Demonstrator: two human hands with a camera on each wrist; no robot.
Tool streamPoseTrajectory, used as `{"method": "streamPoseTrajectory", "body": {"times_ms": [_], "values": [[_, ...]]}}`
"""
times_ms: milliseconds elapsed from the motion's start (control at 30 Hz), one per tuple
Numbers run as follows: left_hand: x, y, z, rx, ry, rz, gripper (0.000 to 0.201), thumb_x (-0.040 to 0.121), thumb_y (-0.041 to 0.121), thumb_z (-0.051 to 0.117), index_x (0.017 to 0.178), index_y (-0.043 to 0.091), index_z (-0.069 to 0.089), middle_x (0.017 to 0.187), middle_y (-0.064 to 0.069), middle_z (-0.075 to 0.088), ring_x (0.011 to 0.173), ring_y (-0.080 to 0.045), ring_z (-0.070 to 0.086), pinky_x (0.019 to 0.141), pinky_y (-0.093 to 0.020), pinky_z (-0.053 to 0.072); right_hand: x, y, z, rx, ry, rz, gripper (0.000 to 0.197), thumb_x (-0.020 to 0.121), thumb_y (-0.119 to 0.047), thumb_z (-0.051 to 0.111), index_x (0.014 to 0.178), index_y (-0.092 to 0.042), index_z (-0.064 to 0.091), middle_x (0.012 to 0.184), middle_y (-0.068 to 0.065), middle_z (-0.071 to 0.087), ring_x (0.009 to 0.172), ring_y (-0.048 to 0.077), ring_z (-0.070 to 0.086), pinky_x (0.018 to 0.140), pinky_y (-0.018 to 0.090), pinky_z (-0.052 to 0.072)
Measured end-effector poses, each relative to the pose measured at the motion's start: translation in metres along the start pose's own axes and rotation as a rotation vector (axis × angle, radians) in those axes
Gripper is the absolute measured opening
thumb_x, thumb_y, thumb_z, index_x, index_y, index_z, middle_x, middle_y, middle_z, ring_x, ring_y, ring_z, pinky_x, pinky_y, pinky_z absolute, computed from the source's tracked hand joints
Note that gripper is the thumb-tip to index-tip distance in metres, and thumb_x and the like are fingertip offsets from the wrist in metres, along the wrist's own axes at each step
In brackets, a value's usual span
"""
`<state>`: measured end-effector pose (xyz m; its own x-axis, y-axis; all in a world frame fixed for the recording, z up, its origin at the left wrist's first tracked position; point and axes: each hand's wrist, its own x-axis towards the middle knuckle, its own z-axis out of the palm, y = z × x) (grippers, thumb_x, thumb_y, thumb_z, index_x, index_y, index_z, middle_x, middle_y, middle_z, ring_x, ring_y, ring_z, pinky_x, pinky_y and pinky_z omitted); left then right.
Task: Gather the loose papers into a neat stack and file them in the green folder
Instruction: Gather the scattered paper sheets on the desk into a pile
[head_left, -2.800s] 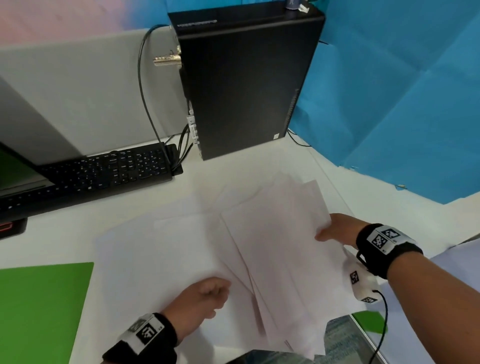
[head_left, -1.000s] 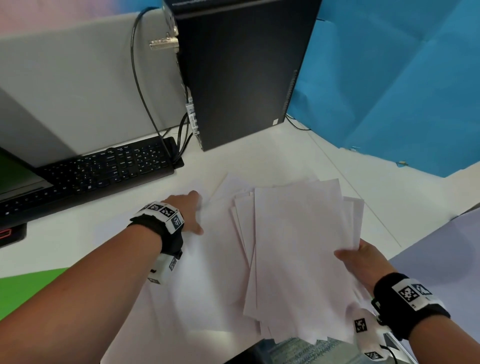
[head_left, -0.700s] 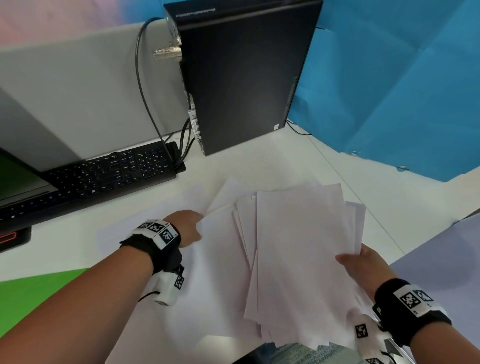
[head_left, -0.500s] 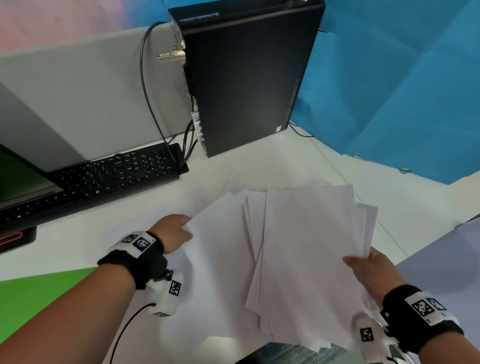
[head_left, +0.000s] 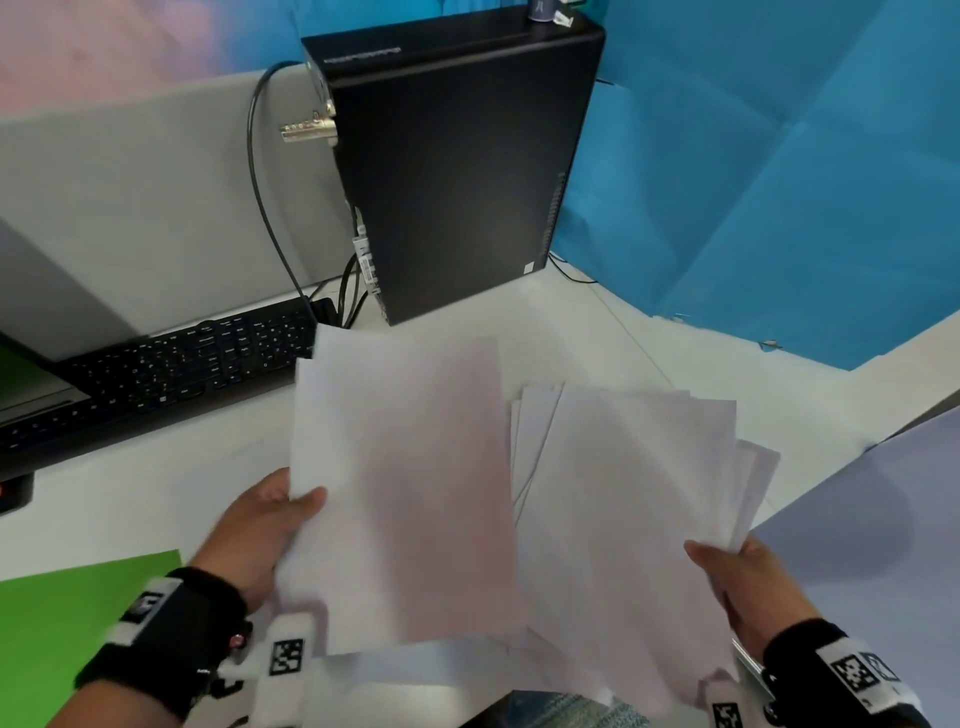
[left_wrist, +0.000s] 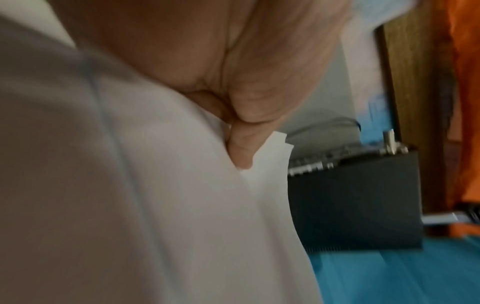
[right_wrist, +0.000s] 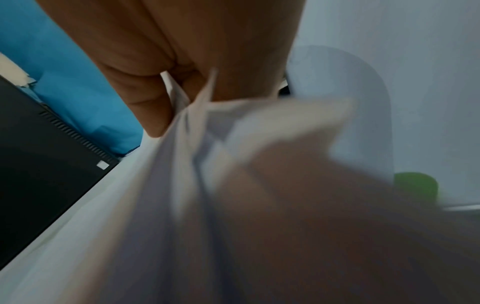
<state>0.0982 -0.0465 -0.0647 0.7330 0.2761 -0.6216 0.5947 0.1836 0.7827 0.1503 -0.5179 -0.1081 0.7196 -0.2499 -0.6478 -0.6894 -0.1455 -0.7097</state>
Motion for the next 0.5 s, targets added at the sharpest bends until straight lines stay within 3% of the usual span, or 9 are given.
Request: {"method": "streamPoseTrajectory", "body": {"times_ms": [67, 167, 233, 300, 333, 367, 400, 500], "values": [[-0.002, -0.006, 0.039, 0.076, -0.029, 0.014, 0.014, 0.09, 0.005, 0.062, 0.103, 0.002, 0.065, 0.103, -0.03, 0.07, 0.078, -0.031, 0.068, 0.075, -0.041, 0.054, -0.005, 0.0, 0.008, 0.036, -0.042, 0.047, 0.028, 0.092, -0.002, 0.063, 0.12, -0.001, 0.064, 0.099, 0.022, 0.077, 0.097, 0.041, 0.071, 0.095, 0.052, 0.053], [0.007, -0.019, 0.093, 0.379, -0.092, 0.094, 0.039, 0.071, 0.035, 0.068, 0.1, 0.008, 0.068, 0.103, -0.013, 0.075, 0.092, -0.03, 0.07, 0.086, -0.043, 0.056, -0.013, -0.006, 0.019, 0.171, -0.099, 0.091, 0.027, 0.095, -0.001, 0.058, 0.122, 0.001, 0.063, 0.098, 0.023, 0.078, 0.084, 0.04, 0.075, 0.085, 0.049, 0.056], [0.01, -0.026, 0.124, 0.574, -0.11, 0.124, 0.025, 0.081, 0.028, 0.066, 0.101, 0.012, 0.066, 0.105, -0.003, 0.071, 0.096, -0.022, 0.065, 0.082, -0.028, 0.048, -0.025, -0.015, 0.025, 0.259, -0.155, 0.097, 0.027, 0.099, -0.011, 0.058, 0.123, -0.002, 0.064, 0.096, 0.021, 0.078, 0.081, 0.035, 0.077, 0.08, 0.045, 0.059], [0.007, -0.034, 0.148, 0.698, -0.162, 0.162, 0.025, 0.087, 0.025, 0.062, 0.109, 0.014, 0.065, 0.11, -0.001, 0.07, 0.1, -0.019, 0.063, 0.083, -0.024, 0.045, -0.033, -0.023, 0.031, 0.27, -0.196, 0.087, 0.021, 0.1, -0.016, 0.059, 0.114, -0.002, 0.067, 0.07, 0.015, 0.076, 0.054, 0.023, 0.074, 0.053, 0.03, 0.058], [0.004, -0.035, 0.156, 0.767, -0.206, 0.163, 0.029, 0.087, 0.03, 0.06, 0.111, 0.016, 0.065, 0.112, 0.0, 0.071, 0.102, -0.02, 0.065, 0.087, -0.026, 0.048, -0.034, -0.022, 0.034, 0.246, -0.204, 0.08, 0.018, 0.099, -0.013, 0.061, 0.111, -0.001, 0.067, 0.065, 0.013, 0.074, 0.047, 0.02, 0.07, 0.046, 0.025, 0.054], [0.001, -0.037, 0.162, 0.825, -0.235, 0.181, 0.032, 0.086, 0.036, 0.058, 0.112, 0.018, 0.064, 0.112, 0.001, 0.072, 0.103, -0.021, 0.065, 0.089, -0.029, 0.05, -0.031, -0.018, 0.037, 0.189, -0.198, 0.059, 0.018, 0.096, -0.008, 0.063, 0.112, 0.0, 0.067, 0.07, 0.014, 0.075, 0.053, 0.022, 0.072, 0.049, 0.027, 0.055], [0.0, -0.038, 0.164, 0.886, -0.232, 0.2, 0.032, 0.086, 0.04, 0.057, 0.107, 0.018, 0.063, 0.11, 0.0, 0.072, 0.103, -0.023, 0.065, 0.088, -0.03, 0.05, -0.027, -0.013, 0.04, 0.097, -0.149, 0.036, 0.022, 0.092, -0.002, 0.066, 0.114, 0.002, 0.067, 0.079, 0.016, 0.077, 0.066, 0.028, 0.074, 0.06, 0.031, 0.058], [0.002, -0.031, 0.154, 1.009, -0.048, 0.258, 0.027, 0.089, 0.044, 0.055, 0.092, 0.017, 0.059, 0.103, -0.008, 0.063, 0.098, -0.031, 0.061, 0.082, -0.032, 0.044, -0.007, 0.002, 0.038, -0.048, 0.002, -0.002, 0.022, 0.082, 0.004, 0.069, 0.103, -0.003, 0.072, 0.087, 0.018, 0.076, 0.089, 0.038, 0.072, 0.088, 0.052, 0.057]]}}
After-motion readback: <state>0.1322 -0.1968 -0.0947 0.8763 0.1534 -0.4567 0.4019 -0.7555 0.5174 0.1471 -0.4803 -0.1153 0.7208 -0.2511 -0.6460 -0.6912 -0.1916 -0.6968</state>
